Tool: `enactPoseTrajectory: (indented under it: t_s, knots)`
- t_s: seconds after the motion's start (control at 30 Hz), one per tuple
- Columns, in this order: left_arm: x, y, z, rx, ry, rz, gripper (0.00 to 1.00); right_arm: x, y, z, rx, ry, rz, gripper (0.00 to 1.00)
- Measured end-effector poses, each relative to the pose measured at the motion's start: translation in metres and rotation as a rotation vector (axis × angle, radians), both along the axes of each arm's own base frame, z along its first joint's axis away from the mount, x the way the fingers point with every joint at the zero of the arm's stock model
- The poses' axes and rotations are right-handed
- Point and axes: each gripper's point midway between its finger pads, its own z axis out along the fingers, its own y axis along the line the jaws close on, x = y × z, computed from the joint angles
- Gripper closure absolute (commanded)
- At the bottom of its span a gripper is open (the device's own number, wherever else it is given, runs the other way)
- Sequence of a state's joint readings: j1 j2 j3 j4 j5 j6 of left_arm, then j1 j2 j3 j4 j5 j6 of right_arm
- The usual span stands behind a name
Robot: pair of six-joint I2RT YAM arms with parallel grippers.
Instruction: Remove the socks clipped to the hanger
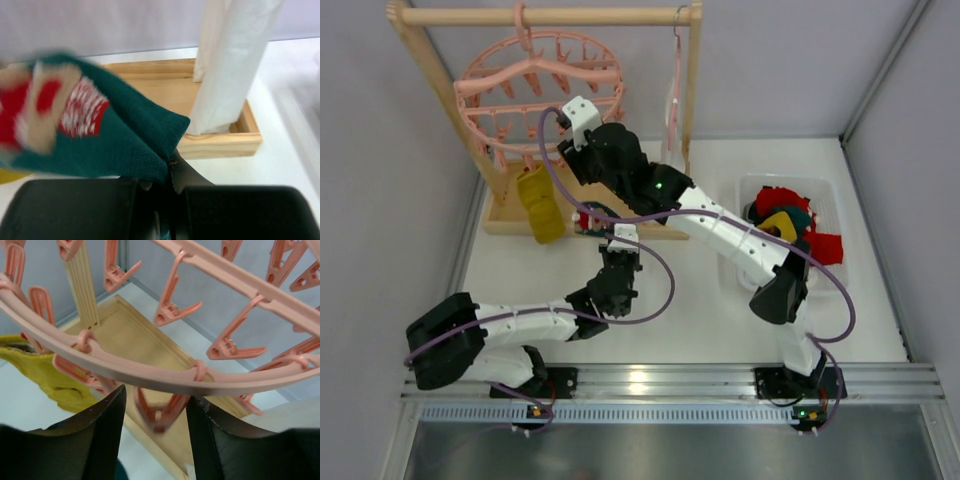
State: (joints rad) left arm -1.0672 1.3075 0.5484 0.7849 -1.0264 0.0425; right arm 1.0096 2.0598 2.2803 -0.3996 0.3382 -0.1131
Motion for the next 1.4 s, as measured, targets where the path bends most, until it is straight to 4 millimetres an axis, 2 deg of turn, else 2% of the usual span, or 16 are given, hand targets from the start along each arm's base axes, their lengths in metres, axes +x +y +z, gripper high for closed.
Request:
enactPoseTrajectory:
  t_s: [0.03, 0.13, 0.23, 0.33, 0.4, 0.47, 0.57, 0.67, 0.87, 0.93, 1.07, 1.13, 1.23, 1.4]
  knots:
    - [-0.004, -0.002, 0.002, -0.006, -0.003, -0.015, 1.0, -0.001, 0.0, -0.001, 0.002, 0.005, 0.005, 0.43]
    - [-0.018, -0.008, 0.006, -0.049, -0.011, -0.075, 1.0, -0.009, -0.003, -0.005, -0.007, 0.021, 0.025, 0.31]
    - [-0.031, -0.005, 0.008, -0.104, -0.009, -0.136, 1.0, -0.02, -0.01, -0.004, -0.017, 0.027, 0.039, 0.25]
    - [-0.041, -0.003, 0.014, -0.179, -0.013, -0.202, 1.0, -0.037, -0.021, 0.006, -0.013, 0.027, 0.065, 0.17]
    - [-0.049, -0.008, 0.018, -0.225, -0.01, -0.268, 1.0, -0.053, -0.032, 0.014, -0.004, 0.028, 0.096, 0.09]
    - [-0.056, -0.015, 0.021, -0.265, -0.006, -0.34, 1.0, -0.07, -0.045, 0.023, 0.005, 0.029, 0.13, 0.07]
    - [-0.069, -0.031, 0.025, -0.312, 0.01, -0.46, 1.0, -0.097, -0.078, 0.035, 0.028, 0.023, 0.168, 0.02]
    - [-0.082, -0.053, 0.019, -0.332, 0.053, -0.586, 1.0, -0.124, -0.12, 0.038, 0.057, 0.025, 0.175, 0.0]
    - [-0.107, -0.107, 0.004, -0.288, 0.162, -0.786, 1.0, -0.169, -0.226, 0.041, 0.167, -0.009, 0.077, 0.01]
    - [-0.117, -0.129, 0.01, -0.285, 0.18, -0.857, 1.0, -0.177, -0.262, 0.04, 0.213, -0.02, 0.005, 0.0]
    - [-0.126, -0.17, 0.032, -0.302, 0.189, -0.972, 1.0, -0.189, -0.319, 0.049, 0.324, -0.042, -0.124, 0.01]
    - [-0.128, -0.192, 0.041, -0.313, 0.197, -1.024, 1.0, -0.191, -0.34, 0.05, 0.36, -0.045, -0.181, 0.01]
    - [-0.131, -0.227, 0.051, -0.321, 0.209, -1.104, 1.0, -0.193, -0.36, 0.047, 0.379, -0.037, -0.247, 0.01]
    - [-0.127, -0.289, 0.053, -0.272, 0.223, -1.213, 1.0, -0.196, -0.383, 0.034, 0.38, -0.02, -0.318, 0.0]
